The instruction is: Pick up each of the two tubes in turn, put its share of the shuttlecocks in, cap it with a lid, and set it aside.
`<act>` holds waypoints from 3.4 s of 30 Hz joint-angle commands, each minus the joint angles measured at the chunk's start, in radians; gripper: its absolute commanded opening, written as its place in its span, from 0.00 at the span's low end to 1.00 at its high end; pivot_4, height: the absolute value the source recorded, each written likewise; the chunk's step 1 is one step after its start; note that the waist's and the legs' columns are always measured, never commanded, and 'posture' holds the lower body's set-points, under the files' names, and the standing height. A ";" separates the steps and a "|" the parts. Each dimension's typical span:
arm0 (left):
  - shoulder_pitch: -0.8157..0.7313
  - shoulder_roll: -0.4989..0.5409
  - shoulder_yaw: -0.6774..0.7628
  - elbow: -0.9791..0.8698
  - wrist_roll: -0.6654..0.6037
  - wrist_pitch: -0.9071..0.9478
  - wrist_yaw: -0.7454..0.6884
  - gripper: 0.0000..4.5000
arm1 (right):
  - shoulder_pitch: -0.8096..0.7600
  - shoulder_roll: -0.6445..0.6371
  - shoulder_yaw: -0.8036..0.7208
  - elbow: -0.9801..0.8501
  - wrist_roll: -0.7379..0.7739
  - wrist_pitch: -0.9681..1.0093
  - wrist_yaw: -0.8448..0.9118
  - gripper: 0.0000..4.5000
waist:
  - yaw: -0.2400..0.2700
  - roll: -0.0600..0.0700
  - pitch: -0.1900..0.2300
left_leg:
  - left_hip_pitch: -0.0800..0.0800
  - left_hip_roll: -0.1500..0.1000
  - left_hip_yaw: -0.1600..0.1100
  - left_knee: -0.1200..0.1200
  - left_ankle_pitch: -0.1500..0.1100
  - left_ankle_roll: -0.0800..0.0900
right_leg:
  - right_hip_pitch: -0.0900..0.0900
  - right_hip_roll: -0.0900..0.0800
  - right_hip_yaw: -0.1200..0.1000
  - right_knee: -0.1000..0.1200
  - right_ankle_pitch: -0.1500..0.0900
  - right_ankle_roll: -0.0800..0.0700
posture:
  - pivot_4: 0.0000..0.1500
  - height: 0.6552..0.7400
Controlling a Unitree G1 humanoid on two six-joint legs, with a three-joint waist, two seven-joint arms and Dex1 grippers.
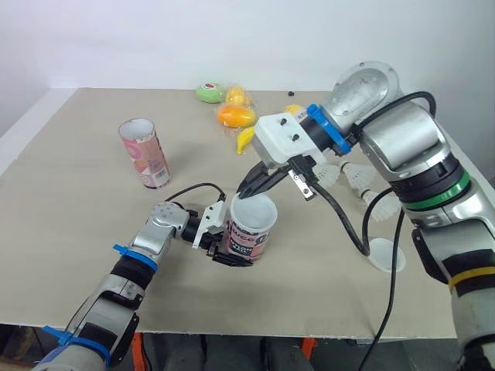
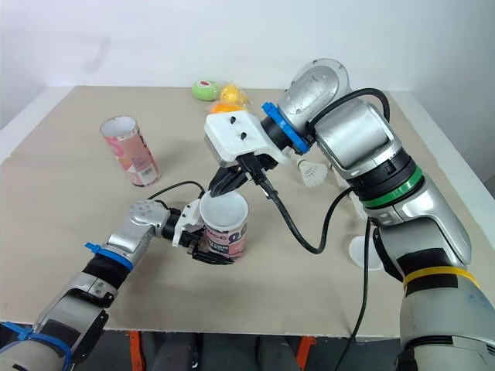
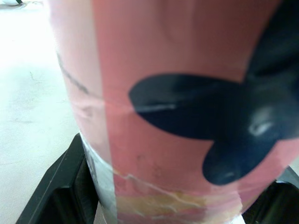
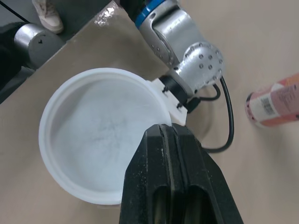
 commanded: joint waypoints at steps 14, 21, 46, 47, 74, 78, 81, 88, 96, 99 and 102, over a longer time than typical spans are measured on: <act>0.029 0.020 -0.045 0.071 0.070 0.017 -0.006 0.74 | -0.057 -0.013 0.025 0.026 -0.037 -0.075 0.038 0.00 | 0.000 0.000 0.000 | 0.000 0.000 0.000 0.000 0.000 0.000 | 0.000 0.000 0.000 0.000 0.000 0.000 | 1.00 0.43; 0.033 0.021 -0.043 0.067 0.068 0.023 -0.002 0.74 | -0.061 -0.007 0.042 0.048 -0.047 -0.104 0.038 0.00 | 0.000 0.000 0.000 | 0.001 0.000 0.000 0.000 0.000 0.000 | 0.000 0.000 0.000 0.000 0.000 0.000 | 1.00 0.43; 0.038 0.028 -0.038 0.057 0.067 0.039 0.011 0.74 | -0.047 0.006 0.027 0.091 -0.138 -0.241 0.038 0.00 | 0.000 0.000 -0.002 | 0.004 0.001 0.000 0.000 0.000 0.000 | 0.002 0.000 0.000 0.000 -0.001 0.002 | 1.00 0.43; 0.037 0.028 -0.037 0.058 0.067 0.039 0.011 0.74 | -0.054 -0.002 0.031 0.090 -0.134 -0.247 0.038 0.00 | 0.000 0.000 -0.002 | 0.004 0.001 0.000 0.000 0.001 0.000 | 0.002 0.001 0.000 0.000 -0.001 0.002 | 1.00 0.43; 0.034 0.030 -0.038 0.052 0.065 0.056 0.011 0.74 | -0.095 0.010 0.056 0.059 -0.070 -0.236 0.038 0.00 | 0.000 0.000 -0.002 | 0.005 0.001 0.000 -0.002 0.001 0.000 | 0.002 0.001 0.000 0.000 -0.001 0.001 | 1.00 0.43; 0.035 0.028 -0.038 0.049 0.065 0.059 0.012 0.74 | -0.089 -0.002 0.063 0.042 -0.065 -0.233 0.038 0.00 | 0.000 0.000 -0.002 | 0.004 0.001 0.000 -0.002 0.001 0.000 | 0.002 0.001 0.000 0.000 -0.001 0.001 | 1.00 0.43; 0.035 0.028 -0.039 0.049 0.065 0.061 0.012 0.74 | -0.083 -0.010 0.063 0.029 -0.063 -0.233 0.038 0.00 | 0.000 0.000 -0.002 | 0.004 0.001 0.000 -0.002 0.001 0.000 | 0.002 0.001 0.000 0.000 -0.001 0.001 | 1.00 0.43; 0.033 0.029 -0.038 0.046 0.065 0.069 0.014 0.74 | -0.072 -0.025 0.067 0.016 -0.061 -0.237 0.038 0.00 | 0.000 0.000 -0.002 | 0.004 0.001 0.000 -0.002 0.001 0.000 | 0.002 0.001 0.000 0.000 -0.001 0.001 | 1.00 0.43; 0.052 0.048 -0.031 0.023 0.062 0.080 0.018 0.74 | -0.042 -0.037 0.098 0.002 -0.066 -0.250 0.038 0.00 | 0.000 0.000 -0.002 | 0.004 0.001 0.000 -0.002 0.001 0.000 | 0.002 0.001 0.000 0.000 -0.001 0.001 | 1.00 0.43; 0.055 0.051 -0.031 0.014 0.059 0.086 0.023 0.74 | -0.017 -0.017 0.104 0.011 -0.108 -0.256 0.038 0.11 | 0.000 0.000 -0.002 | 0.005 0.001 0.000 -0.002 0.001 0.000 | 0.002 0.001 0.000 0.000 -0.002 0.001 | 1.00 0.43; 0.061 0.054 -0.031 0.006 0.057 0.090 0.028 0.74 | 0.010 0.005 0.103 0.028 -0.149 -0.256 0.038 0.31 | -0.001 0.000 -0.002 | 0.005 0.001 0.000 -0.003 0.001 0.000 | 0.002 0.001 0.000 0.000 -0.002 0.000 | 1.00 0.43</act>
